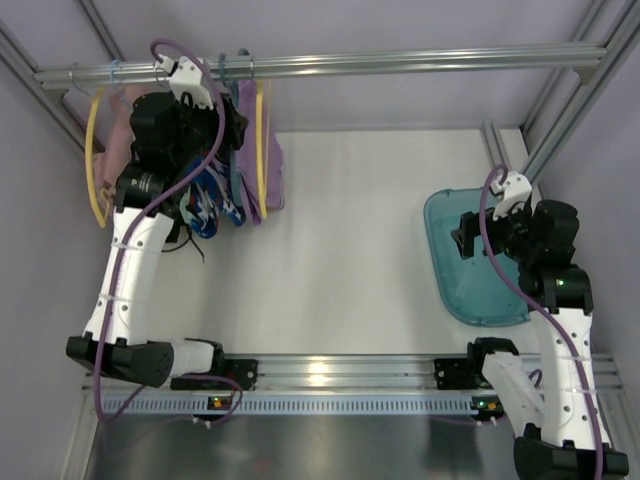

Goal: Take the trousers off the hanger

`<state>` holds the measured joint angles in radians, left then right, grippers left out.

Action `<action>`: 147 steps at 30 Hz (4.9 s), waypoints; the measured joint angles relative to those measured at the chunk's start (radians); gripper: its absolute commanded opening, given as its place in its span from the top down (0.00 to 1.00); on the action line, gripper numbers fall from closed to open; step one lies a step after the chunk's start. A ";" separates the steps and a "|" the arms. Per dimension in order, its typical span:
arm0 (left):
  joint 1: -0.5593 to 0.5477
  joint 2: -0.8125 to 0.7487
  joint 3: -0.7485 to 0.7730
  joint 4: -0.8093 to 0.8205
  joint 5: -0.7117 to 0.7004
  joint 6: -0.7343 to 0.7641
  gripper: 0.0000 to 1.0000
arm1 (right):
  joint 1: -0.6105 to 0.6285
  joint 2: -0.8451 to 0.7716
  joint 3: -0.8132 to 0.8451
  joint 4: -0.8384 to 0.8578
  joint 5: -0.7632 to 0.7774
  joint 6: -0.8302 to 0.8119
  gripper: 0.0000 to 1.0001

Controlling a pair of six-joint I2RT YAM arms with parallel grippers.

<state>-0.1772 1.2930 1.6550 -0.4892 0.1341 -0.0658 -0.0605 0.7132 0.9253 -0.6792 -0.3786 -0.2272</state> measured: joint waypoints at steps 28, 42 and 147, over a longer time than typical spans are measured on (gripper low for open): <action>0.073 -0.107 -0.251 0.140 0.452 -0.596 0.54 | 0.000 -0.045 -0.002 -0.010 0.010 -0.016 0.01; 0.146 -0.117 -0.503 0.572 0.538 -0.864 1.00 | 0.000 -0.079 -0.003 -0.025 0.016 -0.039 0.01; 0.090 -0.812 -0.509 -0.199 0.324 -0.309 1.00 | 0.019 0.036 0.091 -0.070 0.000 -0.074 0.00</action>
<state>-0.0868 0.4812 1.1465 -0.6880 0.4583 -0.3744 -0.0410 0.7494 1.0161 -0.7494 -0.3786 -0.3012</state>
